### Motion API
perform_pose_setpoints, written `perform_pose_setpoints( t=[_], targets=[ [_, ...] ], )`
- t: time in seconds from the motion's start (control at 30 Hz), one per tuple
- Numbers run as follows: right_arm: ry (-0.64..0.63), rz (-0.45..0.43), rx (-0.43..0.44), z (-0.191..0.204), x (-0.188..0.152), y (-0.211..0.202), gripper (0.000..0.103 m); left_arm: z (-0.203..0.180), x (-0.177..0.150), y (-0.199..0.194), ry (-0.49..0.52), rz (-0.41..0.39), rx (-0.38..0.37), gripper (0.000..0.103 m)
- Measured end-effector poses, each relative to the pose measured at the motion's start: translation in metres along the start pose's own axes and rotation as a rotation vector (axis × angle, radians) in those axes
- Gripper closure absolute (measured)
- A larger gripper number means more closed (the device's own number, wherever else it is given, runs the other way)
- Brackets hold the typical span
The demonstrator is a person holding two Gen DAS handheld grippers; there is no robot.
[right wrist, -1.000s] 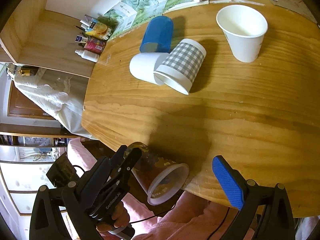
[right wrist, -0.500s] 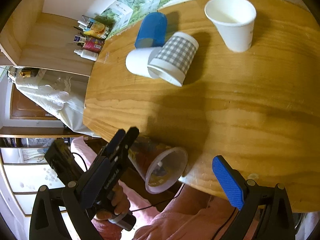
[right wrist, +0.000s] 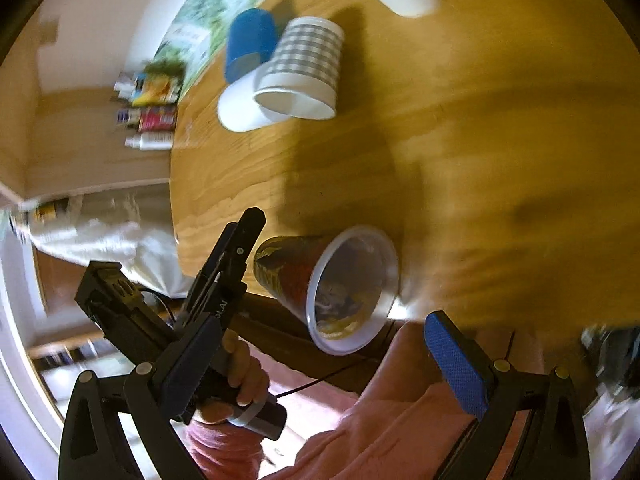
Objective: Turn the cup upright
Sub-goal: 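Grasp the printed cup with the right gripper while the left gripper releases it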
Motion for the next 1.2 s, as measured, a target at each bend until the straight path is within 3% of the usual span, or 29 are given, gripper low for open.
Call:
perform_pose_setpoints(
  t=[0.4, 0.73, 0.97, 1.2],
  targets=[
    [0.371, -0.143, 0.148, -0.021, -0.051, 0.023, 0.001, 0.003, 0.018, 0.001, 0.227, 0.088, -0.149, 0.038],
    [0.633, -0.302, 0.344, -0.027, -0.079, 0.054, 0.001, 0.012, 0.03, -0.011, 0.437, 0.088, -0.2, 0.038],
    [0.784, -0.424, 0.384, -0.038, -0.085, 0.068, 0.002, 0.028, 0.038, -0.021, 0.515, 0.092, -0.214, 0.038],
    [0.9, -0.49, 0.384, -0.045, -0.086, 0.084, 0.014, 0.043, 0.039, -0.031, 0.553, 0.1, -0.235, 0.038]
  ],
)
Point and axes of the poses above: each gripper's, at about its wrist camera, not at the fingertips, and y roughly the way its jaws point, z to its left, x to its top, the point moved 2 cm from there along y, roughly the way its jaws point
